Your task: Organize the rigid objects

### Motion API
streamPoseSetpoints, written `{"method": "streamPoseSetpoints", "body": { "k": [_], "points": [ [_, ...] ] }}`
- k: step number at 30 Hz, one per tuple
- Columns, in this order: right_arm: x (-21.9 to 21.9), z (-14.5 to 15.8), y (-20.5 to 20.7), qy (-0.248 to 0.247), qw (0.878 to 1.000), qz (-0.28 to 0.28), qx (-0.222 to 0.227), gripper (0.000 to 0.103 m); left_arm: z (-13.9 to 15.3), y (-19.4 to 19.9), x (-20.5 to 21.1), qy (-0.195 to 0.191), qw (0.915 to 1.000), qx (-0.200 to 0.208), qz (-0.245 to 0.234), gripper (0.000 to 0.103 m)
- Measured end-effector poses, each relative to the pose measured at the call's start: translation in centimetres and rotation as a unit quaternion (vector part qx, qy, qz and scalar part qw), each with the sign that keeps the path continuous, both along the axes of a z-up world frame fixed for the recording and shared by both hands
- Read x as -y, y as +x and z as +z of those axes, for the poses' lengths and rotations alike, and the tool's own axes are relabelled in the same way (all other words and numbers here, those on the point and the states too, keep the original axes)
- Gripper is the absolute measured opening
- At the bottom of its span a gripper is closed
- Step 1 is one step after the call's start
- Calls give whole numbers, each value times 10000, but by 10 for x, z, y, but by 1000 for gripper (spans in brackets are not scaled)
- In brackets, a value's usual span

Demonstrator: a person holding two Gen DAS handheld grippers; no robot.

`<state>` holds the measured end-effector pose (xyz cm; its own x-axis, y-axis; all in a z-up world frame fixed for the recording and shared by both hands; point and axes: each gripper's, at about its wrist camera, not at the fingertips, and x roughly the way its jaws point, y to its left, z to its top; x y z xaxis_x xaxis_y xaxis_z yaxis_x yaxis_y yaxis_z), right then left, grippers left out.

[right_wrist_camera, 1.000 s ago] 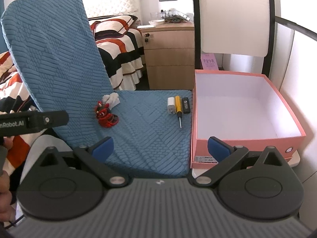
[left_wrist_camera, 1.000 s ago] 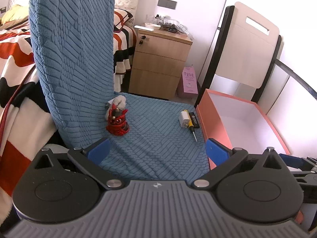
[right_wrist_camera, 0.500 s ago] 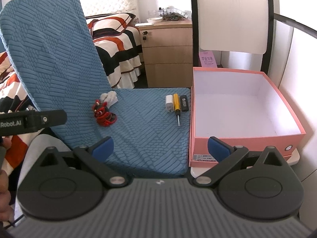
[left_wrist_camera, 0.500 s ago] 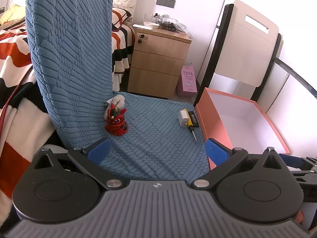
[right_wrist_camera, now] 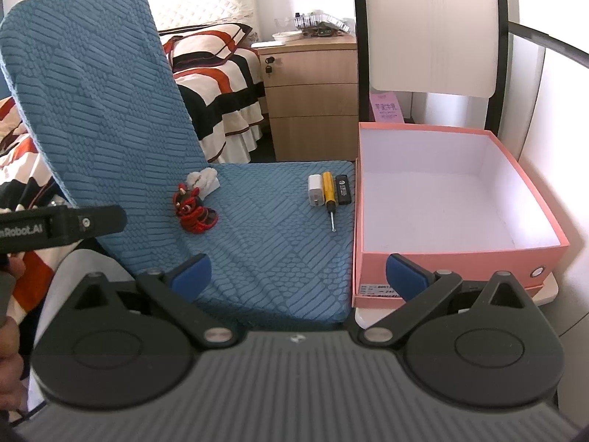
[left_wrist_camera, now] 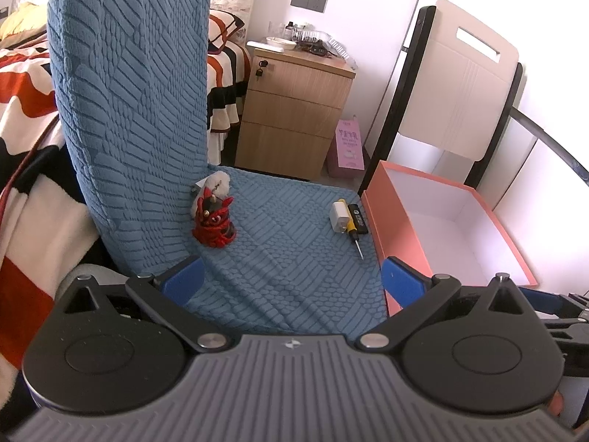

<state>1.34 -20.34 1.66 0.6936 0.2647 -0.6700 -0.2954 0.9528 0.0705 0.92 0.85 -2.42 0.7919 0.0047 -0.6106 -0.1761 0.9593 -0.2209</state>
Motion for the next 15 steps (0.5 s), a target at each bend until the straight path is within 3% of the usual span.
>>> {"method": "streamPoseSetpoints", "body": {
  "k": [15],
  "points": [
    [7,-9,3,566,9977,-40,-381,103,4,-1,-5,46,9999,18,137,103]
  ]
}}
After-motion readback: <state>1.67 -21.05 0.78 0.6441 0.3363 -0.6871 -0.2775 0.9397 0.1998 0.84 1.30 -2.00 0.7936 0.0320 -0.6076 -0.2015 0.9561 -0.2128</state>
